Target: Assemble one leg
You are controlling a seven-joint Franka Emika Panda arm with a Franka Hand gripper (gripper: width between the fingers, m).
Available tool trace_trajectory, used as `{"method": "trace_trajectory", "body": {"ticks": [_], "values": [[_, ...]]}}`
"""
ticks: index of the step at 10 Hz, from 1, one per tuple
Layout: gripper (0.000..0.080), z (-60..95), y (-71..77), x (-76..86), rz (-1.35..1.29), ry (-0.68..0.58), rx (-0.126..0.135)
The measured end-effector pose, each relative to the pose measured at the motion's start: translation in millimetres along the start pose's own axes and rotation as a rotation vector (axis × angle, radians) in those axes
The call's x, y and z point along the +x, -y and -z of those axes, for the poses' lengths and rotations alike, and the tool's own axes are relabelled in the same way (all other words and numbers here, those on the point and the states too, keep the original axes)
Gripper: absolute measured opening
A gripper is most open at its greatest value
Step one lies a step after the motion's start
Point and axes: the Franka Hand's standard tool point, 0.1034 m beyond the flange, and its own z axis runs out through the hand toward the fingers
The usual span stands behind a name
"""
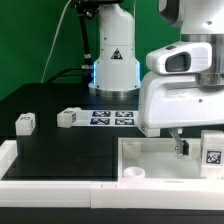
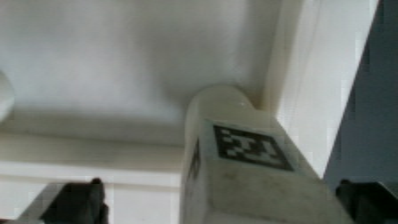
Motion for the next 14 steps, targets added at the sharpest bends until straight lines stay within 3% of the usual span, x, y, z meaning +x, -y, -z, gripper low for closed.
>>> {"method": "trace_trajectory", "body": {"ticks": [1,3,5,7,9,11,14], "values": [[0.0645,0.0,-0.2,0.0,0.0,0.0,0.0],[0.0306,0.0,0.2,0.0,-0.076,0.0,0.001],[0.0291,0.0,-0.3,0.2,-0.161,-0.001,0.013],[0.0291,-0.8,0.6,-1.1,-0.603,0.006,0.026],[0.0291,-1.5,4.1,-2.2,-0.972,0.007,0.021],[0.0291,-1.6,4.1,-2.1,-1.273,0.006,0.018],[0.0291,-1.7,5.0,-2.0,-1.533,0.024,0.039]]}}
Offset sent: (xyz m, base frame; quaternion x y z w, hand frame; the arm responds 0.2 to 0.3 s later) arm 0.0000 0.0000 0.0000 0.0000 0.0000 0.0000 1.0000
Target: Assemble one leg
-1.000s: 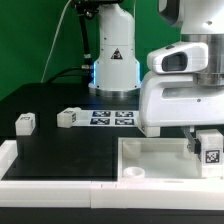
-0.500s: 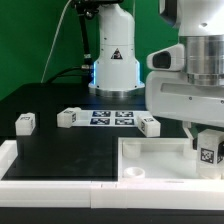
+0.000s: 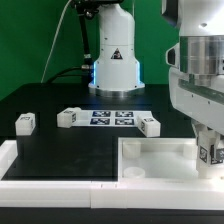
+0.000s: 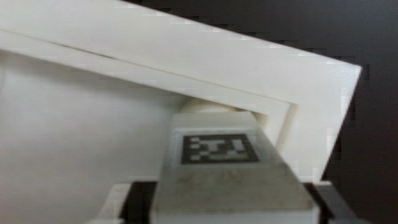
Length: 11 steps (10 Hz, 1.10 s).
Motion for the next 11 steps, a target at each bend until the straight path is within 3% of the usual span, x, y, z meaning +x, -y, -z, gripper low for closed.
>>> {"method": "trace_trajectory", "body": {"ticks": [2,3,4,8,11], "values": [[0.0536,0.1,0.0,0.0,0.111,0.0,0.0],[0.0536,0.2,0.1,-0.4,0.179,0.0,0.0],[0.0626,0.4,-0.1,-0.7,0.308,0.0,-0.001],[0.0649,1.7,1.2,0.8,0.935,-0.023,-0.015],[0.0649,1.8,1.2,4.7,1.405,-0.058,-0.057]]}}
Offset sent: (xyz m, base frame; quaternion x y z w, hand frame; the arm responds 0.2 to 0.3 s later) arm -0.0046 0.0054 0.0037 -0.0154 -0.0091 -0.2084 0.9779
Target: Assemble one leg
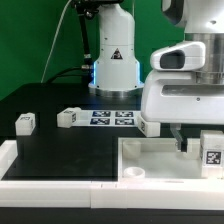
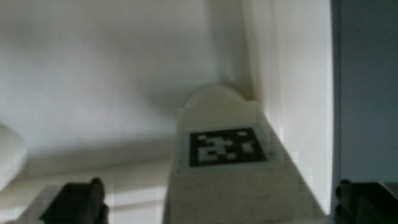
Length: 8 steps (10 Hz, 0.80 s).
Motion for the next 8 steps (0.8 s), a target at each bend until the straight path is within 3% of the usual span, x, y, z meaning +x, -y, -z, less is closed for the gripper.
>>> {"method": "trace_trajectory", "body": {"ticks": [2,3,4,5,6,7,8], "values": [[0.0649,-0.1,-1.9,0.3,0.069,0.0,-0.004],[0.0505,-0.1,-2.2,0.4,0.069,0.0,-0.004],[0.0505,0.0,-2.1,0.4,0.051,0.0,-0.004],[0.0311,0.0,-1.9,0.4,-0.003,0.0,-0.003],[0.0311,0.1,-3.1,0.7,-0.022,0.0,-0.002],[0.0289,0.2,-2.3,0.6,-0.199,0.004,0.015],[0.0289,-0.2,-3.7,0.2,-0.357,0.007,0.015]]}}
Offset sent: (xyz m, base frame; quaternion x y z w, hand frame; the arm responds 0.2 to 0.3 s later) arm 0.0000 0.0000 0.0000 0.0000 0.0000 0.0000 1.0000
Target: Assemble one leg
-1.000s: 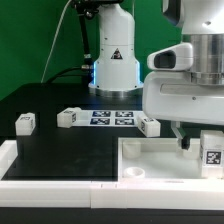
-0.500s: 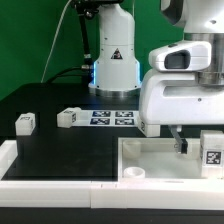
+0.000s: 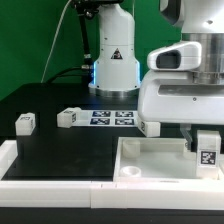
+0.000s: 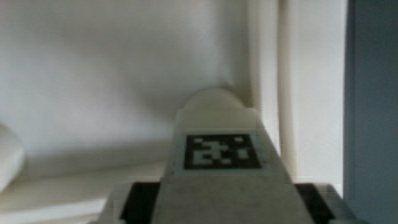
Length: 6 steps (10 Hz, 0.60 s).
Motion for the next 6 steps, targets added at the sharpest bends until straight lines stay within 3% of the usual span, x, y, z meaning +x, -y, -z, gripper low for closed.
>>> {"method": "trace_trajectory", "body": {"ticks": [4,6], "values": [[0.0291,1.3,-25.2,5.7,-0.482,-0.037,-0.071],[0.0304,3.1,-42.2,5.8,-0.601,-0.051,-0.127]]}}
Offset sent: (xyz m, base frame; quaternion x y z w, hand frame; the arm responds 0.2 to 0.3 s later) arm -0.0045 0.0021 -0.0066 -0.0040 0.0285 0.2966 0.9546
